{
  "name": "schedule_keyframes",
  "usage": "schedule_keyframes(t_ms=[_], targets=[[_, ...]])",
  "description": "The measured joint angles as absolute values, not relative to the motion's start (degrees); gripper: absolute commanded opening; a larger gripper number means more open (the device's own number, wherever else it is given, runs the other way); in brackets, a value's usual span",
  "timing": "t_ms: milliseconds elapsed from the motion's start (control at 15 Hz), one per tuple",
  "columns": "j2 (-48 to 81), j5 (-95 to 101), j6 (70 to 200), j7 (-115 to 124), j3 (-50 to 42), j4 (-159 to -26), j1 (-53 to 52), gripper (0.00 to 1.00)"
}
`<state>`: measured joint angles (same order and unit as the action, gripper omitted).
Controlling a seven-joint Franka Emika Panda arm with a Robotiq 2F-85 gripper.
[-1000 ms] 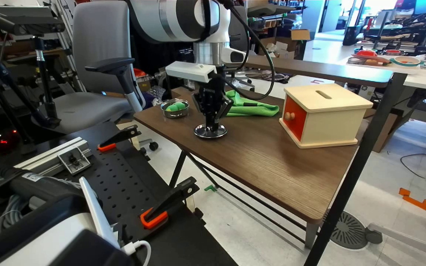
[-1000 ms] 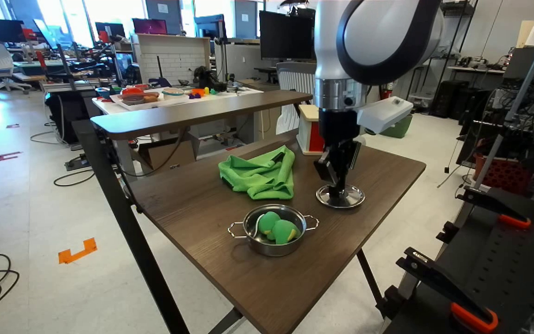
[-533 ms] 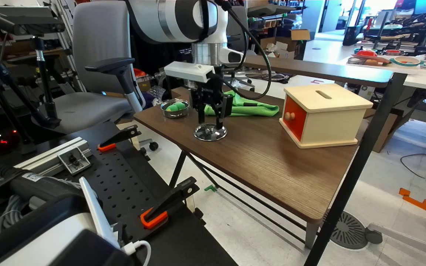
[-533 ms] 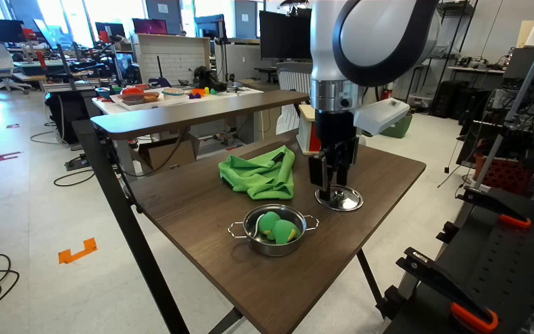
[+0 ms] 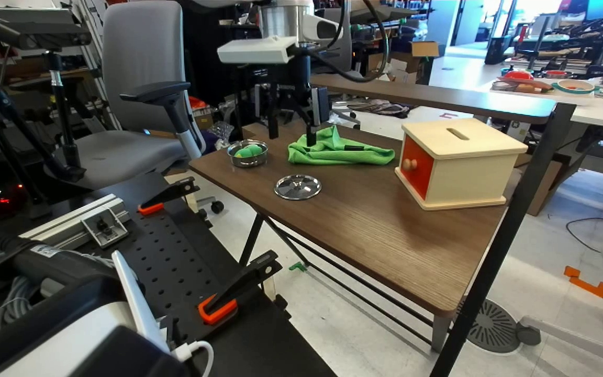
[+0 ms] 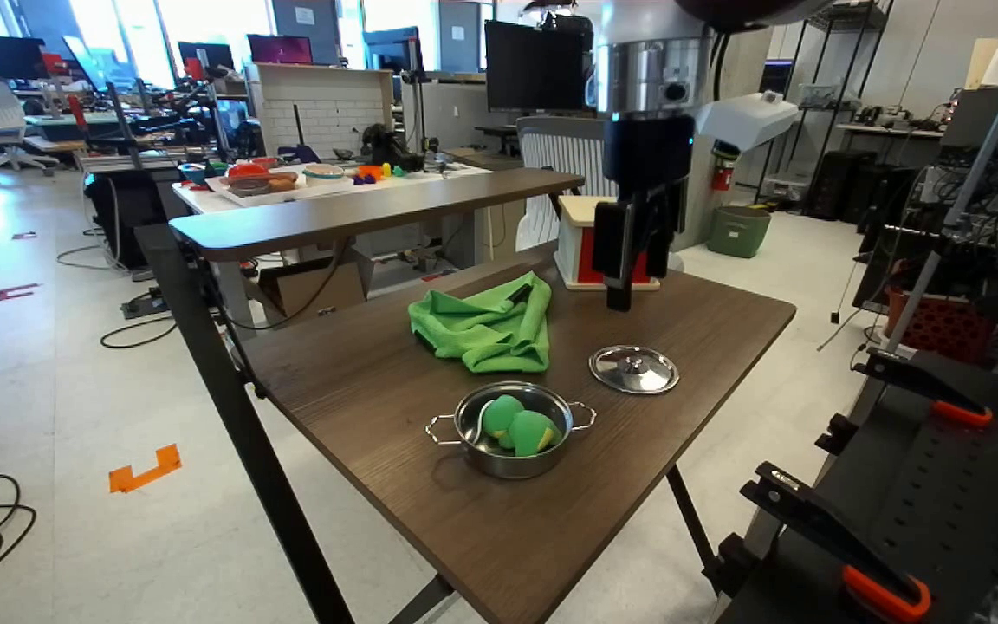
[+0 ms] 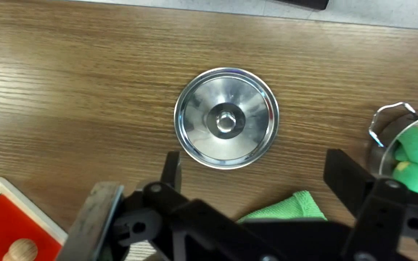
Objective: Remove the lid from the silver pot
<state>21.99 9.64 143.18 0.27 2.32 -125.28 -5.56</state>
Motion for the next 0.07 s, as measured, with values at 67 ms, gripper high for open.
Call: schedule_keyframes(t_ms=[67], targets=[[20.9,9.6,143.0,0.1,2.3,-126.0,-5.6,1.0]])
